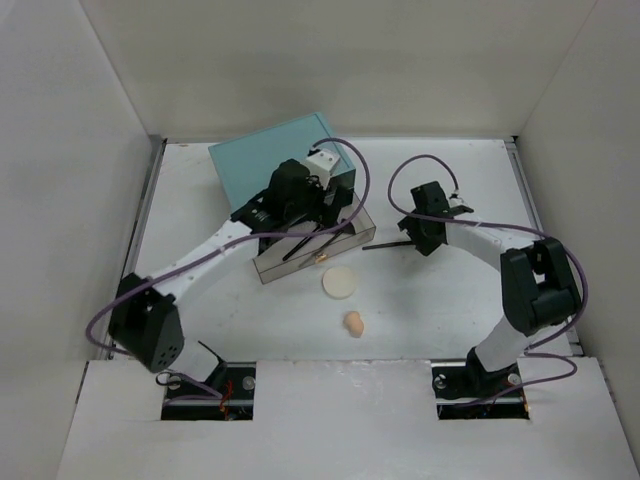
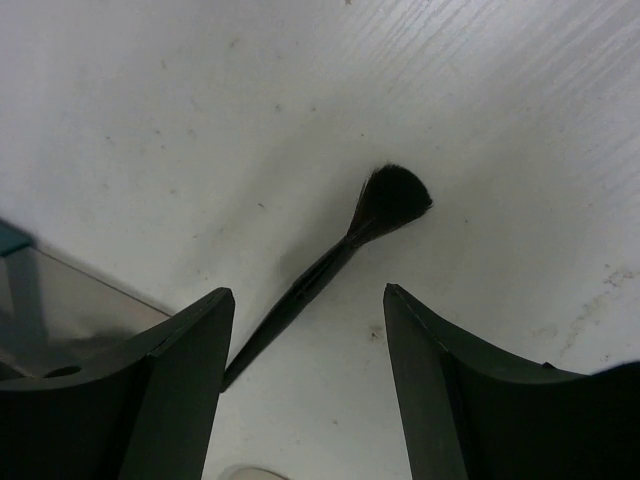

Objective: Organize the makeup

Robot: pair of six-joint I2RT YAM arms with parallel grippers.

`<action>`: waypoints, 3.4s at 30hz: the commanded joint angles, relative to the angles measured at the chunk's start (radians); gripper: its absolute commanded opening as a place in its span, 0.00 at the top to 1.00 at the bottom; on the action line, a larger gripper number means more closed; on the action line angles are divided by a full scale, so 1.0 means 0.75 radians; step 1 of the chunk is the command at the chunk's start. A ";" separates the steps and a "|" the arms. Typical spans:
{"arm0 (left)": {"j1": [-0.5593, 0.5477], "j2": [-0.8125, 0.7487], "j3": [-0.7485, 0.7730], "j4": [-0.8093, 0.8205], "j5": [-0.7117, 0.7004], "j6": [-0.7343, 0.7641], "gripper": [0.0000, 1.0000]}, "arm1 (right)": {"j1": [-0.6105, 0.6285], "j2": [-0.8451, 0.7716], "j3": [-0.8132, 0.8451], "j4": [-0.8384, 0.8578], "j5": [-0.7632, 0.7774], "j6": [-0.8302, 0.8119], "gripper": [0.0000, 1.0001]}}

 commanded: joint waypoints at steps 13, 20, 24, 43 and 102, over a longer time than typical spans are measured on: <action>0.070 -0.584 -0.371 0.050 -0.141 -0.382 0.00 | 0.023 0.167 0.083 -0.032 -0.030 0.101 0.97; 0.160 -0.709 -0.467 0.042 -0.146 -0.452 0.00 | 0.034 -0.072 0.032 -0.034 0.094 0.030 1.00; 0.182 -0.748 -0.498 0.040 -0.139 -0.476 0.00 | 0.087 -0.303 0.022 -0.061 0.213 -0.068 1.00; 0.152 -0.930 -0.588 -0.211 -0.148 -0.544 0.00 | 0.625 0.240 0.674 0.078 0.437 0.063 0.90; -0.315 -0.224 -0.081 -0.226 -0.229 -0.538 0.98 | 0.201 -0.662 -0.238 0.286 0.038 -0.694 0.00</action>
